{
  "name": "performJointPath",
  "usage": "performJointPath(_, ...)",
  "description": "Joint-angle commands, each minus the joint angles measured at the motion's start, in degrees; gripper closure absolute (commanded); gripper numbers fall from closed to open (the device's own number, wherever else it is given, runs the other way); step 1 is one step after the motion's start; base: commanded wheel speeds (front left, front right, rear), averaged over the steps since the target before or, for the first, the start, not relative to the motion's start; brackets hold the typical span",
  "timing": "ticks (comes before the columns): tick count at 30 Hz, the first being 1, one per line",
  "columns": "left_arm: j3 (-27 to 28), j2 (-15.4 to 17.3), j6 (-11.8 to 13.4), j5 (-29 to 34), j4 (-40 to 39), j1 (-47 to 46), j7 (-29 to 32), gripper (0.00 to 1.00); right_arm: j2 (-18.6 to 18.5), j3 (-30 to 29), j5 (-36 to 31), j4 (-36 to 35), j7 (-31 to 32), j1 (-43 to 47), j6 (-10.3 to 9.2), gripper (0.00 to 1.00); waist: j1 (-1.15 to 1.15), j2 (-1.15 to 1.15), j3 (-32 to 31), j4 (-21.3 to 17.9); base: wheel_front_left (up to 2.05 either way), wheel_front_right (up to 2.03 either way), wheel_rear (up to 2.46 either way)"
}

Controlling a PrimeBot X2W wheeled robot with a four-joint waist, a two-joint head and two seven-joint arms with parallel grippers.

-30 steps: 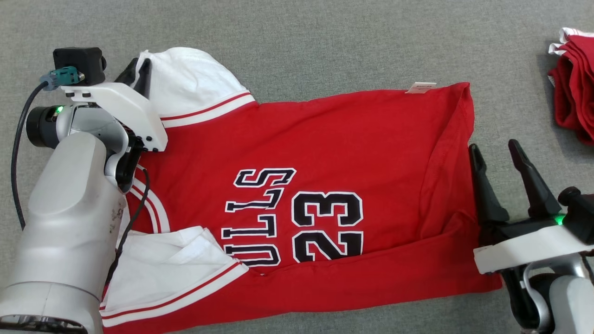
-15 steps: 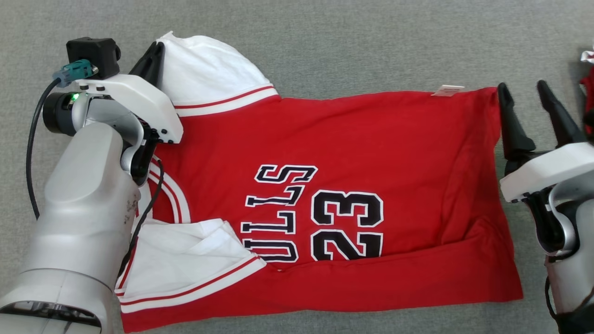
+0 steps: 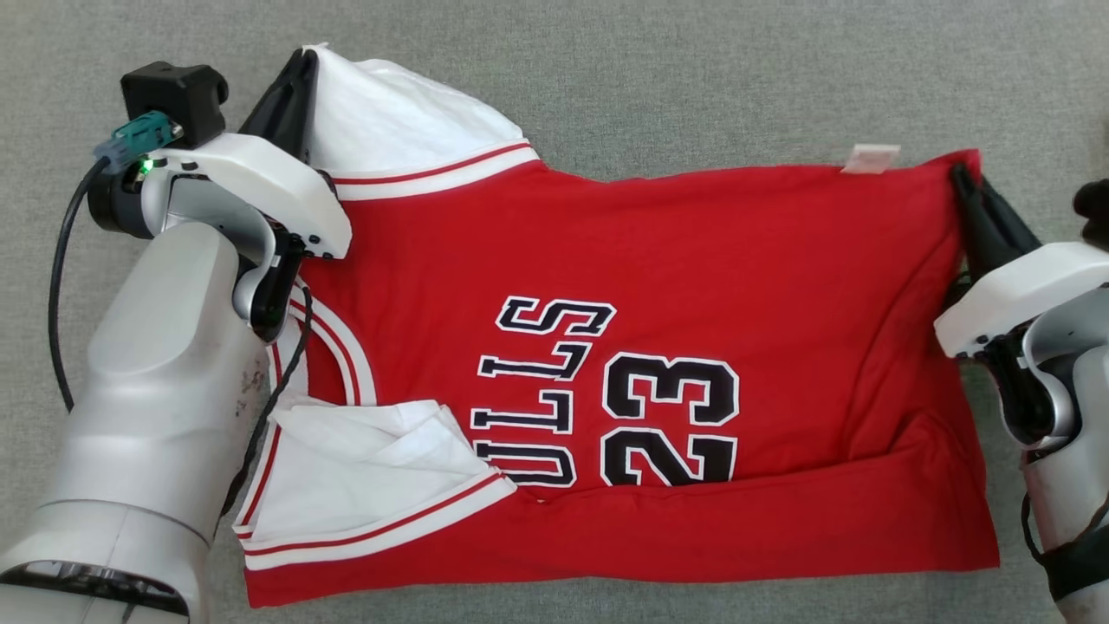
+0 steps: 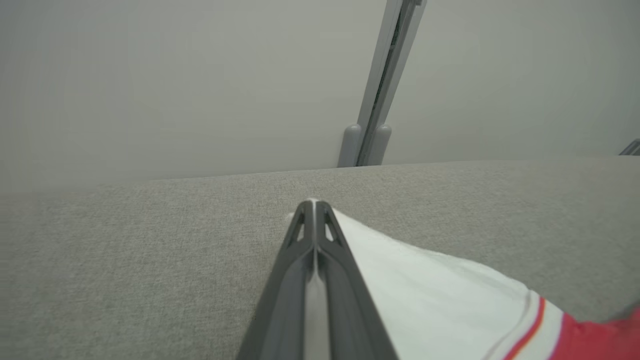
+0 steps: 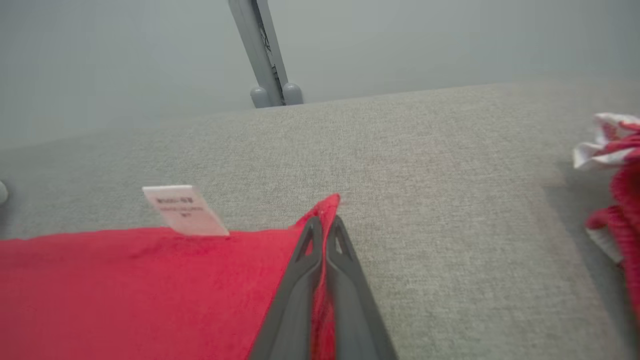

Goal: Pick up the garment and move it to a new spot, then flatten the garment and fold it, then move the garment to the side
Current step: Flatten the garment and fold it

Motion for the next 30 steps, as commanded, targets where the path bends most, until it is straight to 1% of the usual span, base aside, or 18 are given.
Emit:
performJointPath(1, 0.0, 1.0, 0.0, -0.3, -1.2, 1.0, -1.2, 1.0, -0.7, -0.3, 0.9, -0.9, -1.7, -0.9, -0.02, 1.0, 0.0, 0.0, -0.6, 0.0, 0.0, 0.0, 0.0)
performJointPath(3, 0.1, 1.3, 0.0, -0.5, -2.1, 1.3, -1.8, 1.0, -1.2, -0.4, 0.7, -1.6, -2.6, -0.9, -0.02, 1.0, 0.0, 0.0, -0.9, 0.1, 0.0, 0.0, 0.0)
performJointPath(6, 0.0, 2.4, 0.3, 0.6, -5.7, 2.6, -2.9, 1.0, -1.6, -1.2, 1.3, -4.2, -4.9, 0.1, -0.03, 1.0, 0.0, 0.0, -1.7, 0.5, 0.0, 0.0, 0.0)
performJointPath(7, -0.3, 2.3, 0.4, 0.8, -7.1, 3.5, -3.1, 1.0, -1.8, -1.7, 1.6, -5.1, -5.3, 0.6, -0.03, 1.0, 0.0, 0.0, -2.0, 0.7, 0.0, 0.0, 0.0)
performJointPath(13, 1.1, 4.0, 2.4, 1.8, -17.9, 9.8, -3.6, 1.0, -0.9, -3.3, 4.2, -8.9, -5.2, 4.4, -0.02, 1.0, 0.0, 0.0, -3.5, 1.1, 0.0, 0.0, 0.0)
performJointPath(16, 1.5, 5.1, 3.3, 2.0, -24.3, 14.7, -3.6, 1.0, -0.5, -3.6, 6.5, -10.6, -5.0, 6.8, -0.02, 1.0, 0.0, 0.0, -4.1, 1.2, 0.0, 0.0, 0.0)
performJointPath(19, 2.3, 6.1, 4.8, 2.0, -31.3, 20.5, -3.6, 1.0, -0.3, -3.6, 8.1, -12.5, -5.3, 9.4, -0.02, 1.0, 0.0, 0.0, -4.6, 1.2, 0.0, 0.0, 0.0)
performJointPath(21, 2.6, 6.8, 6.0, 2.0, -36.0, 25.3, -3.6, 1.0, -1.7, -2.5, 6.8, -14.1, -6.0, 11.5, -0.02, 1.0, 0.0, 0.0, -5.0, 1.3, 0.0, 0.0, 0.0)
performJointPath(25, 2.4, 8.0, 8.2, 1.6, -43.5, 34.6, -2.3, 1.0, -2.8, -0.5, 3.5, -16.6, -8.8, 16.2, -0.02, 1.0, 0.0, 0.0, -5.6, 1.4, 0.0, 0.0, 0.0)
performJointPath(30, 2.1, 8.2, 10.7, -0.3, -48.9, 44.3, 0.6, 1.0, -1.5, -0.8, 3.1, -18.3, -9.6, 22.1, -0.02, 1.0, 0.0, 0.0, -6.4, 1.4, 0.0, 0.0, 0.0)
